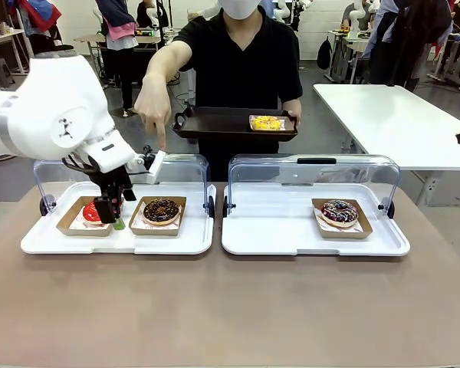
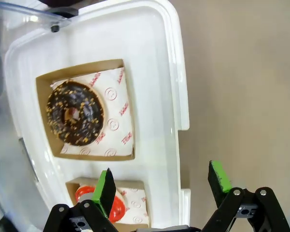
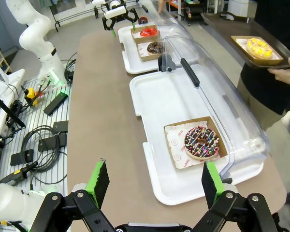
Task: Provide the desired donut to the person.
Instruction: Pick up and lift the Paper togo box containing the Donut pointed at by the person.
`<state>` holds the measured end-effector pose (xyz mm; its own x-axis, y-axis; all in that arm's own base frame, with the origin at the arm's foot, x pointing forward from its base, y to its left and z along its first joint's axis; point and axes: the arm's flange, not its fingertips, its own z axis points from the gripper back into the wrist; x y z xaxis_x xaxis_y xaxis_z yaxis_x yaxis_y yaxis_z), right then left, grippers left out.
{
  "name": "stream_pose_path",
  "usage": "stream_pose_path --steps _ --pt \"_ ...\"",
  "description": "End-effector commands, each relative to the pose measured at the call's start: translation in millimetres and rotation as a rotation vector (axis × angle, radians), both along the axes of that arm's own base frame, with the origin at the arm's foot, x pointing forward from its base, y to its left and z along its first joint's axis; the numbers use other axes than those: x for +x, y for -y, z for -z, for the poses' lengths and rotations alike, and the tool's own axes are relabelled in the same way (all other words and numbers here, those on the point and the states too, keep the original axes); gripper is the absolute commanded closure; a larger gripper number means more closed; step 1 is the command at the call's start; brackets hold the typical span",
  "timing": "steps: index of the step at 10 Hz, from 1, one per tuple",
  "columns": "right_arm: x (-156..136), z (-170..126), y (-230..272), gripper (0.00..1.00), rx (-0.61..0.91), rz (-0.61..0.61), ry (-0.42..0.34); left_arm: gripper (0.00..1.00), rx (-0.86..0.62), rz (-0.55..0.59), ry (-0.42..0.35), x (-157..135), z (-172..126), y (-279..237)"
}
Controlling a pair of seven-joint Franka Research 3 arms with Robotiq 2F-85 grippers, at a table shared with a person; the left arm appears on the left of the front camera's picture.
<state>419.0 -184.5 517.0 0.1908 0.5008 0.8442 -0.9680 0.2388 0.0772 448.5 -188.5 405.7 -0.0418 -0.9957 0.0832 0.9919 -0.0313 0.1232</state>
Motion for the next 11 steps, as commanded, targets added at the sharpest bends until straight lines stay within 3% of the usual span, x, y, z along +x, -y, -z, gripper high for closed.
stream_pose_path --steps 1,11 --pt "0.6 0.0 0.0 0.0 0.004 -0.004 -0.002 0.0 0.048 -0.015 0.008 10.6 14.1 8.1" --pt "0.6 0.0 0.0 0.0 0.004 -0.004 -0.002 0.0 0.096 -0.006 -0.082 52.7 56.2 4.0"
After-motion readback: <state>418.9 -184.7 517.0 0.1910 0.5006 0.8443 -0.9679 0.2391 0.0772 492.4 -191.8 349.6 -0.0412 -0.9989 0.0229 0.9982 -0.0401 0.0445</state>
